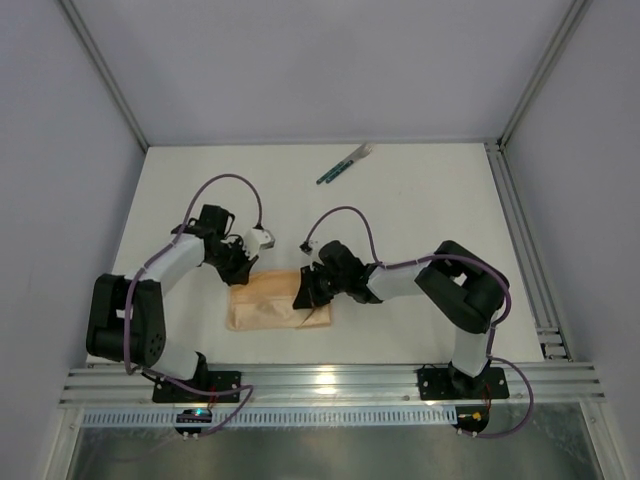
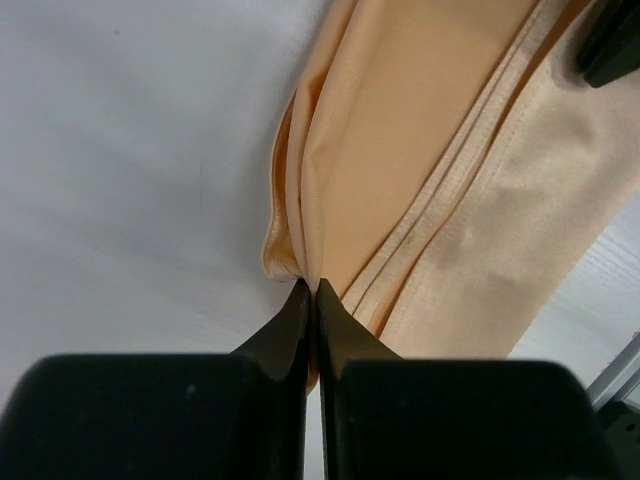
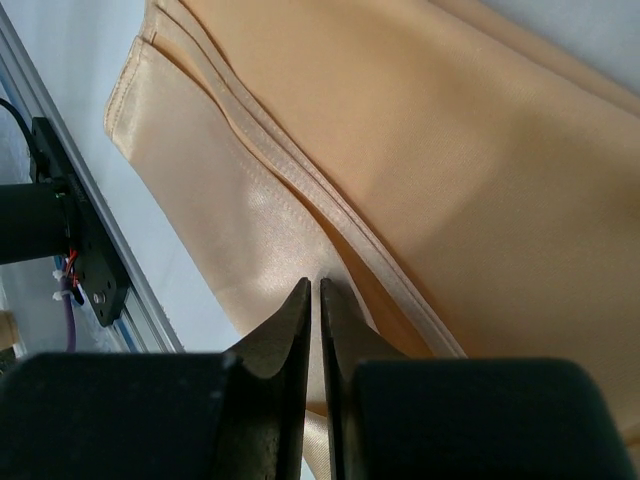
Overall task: Fold the napkin into a case and place the utensils inside
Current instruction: Pick up the 2/3-rectangle-folded napkin from the center of the board, then fold the smaller-rectangle-folded napkin at the center of the board.
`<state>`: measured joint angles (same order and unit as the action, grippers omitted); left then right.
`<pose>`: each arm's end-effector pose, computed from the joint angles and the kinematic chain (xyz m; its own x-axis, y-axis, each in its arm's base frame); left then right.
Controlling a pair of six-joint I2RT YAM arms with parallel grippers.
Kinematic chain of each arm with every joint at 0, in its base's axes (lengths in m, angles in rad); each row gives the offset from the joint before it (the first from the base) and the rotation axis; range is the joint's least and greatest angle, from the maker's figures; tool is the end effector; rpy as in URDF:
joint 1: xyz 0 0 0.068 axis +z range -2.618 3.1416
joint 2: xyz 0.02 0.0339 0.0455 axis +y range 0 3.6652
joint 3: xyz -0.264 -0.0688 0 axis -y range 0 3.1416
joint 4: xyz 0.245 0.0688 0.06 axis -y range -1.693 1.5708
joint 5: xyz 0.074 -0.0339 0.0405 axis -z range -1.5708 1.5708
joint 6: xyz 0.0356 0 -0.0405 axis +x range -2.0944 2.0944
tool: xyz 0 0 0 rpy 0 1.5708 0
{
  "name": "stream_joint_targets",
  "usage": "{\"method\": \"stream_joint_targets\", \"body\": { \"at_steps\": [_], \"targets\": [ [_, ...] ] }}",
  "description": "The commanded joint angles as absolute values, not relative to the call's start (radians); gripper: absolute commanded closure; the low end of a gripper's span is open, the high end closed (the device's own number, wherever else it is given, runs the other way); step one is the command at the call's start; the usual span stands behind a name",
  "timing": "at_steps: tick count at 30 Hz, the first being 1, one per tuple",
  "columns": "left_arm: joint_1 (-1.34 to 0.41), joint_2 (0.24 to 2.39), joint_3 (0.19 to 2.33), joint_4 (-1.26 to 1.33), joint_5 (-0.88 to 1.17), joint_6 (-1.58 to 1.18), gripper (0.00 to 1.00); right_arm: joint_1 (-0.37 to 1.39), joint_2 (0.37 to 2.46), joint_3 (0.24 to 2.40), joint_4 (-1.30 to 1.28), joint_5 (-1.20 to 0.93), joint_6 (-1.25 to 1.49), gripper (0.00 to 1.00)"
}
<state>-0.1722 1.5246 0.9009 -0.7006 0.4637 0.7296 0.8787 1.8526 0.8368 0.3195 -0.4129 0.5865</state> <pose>0.2609 -0.0615 0.1802 -0.5384 0.6988 -0.4710 0.8313 0.5322 -0.1607 0.2157 0.2827 0.1221 -0.8399 -0.2190 -0.4966 -0.5245 0.5627 0.6390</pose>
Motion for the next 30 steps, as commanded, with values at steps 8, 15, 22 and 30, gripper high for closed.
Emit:
{"method": "stream_joint_targets", "body": {
  "at_steps": [8, 15, 22, 30],
  "targets": [
    [-0.296, 1.187, 0.726, -0.623, 0.350, 0.732, 1.00, 0.870, 1.888, 0.811, 0.287, -0.288, 0.630, 0.89],
    [-0.529, 1.164, 0.638, -0.584, 0.170, 0.669, 1.00, 0.870, 1.879, 0.775, 0.366, -0.230, 0.713, 0.89],
    [-0.626, 1.129, 0.546, -0.603, 0.104, 0.712, 1.00, 0.870, 1.898, 0.755, 0.436, -0.218, 0.782, 0.89],
    [-0.661, 1.138, 0.480, -0.591, 0.052, 0.767, 1.00, 0.864, 1.873, 0.761, 0.419, -0.190, 0.772, 0.89]
  ]
}}
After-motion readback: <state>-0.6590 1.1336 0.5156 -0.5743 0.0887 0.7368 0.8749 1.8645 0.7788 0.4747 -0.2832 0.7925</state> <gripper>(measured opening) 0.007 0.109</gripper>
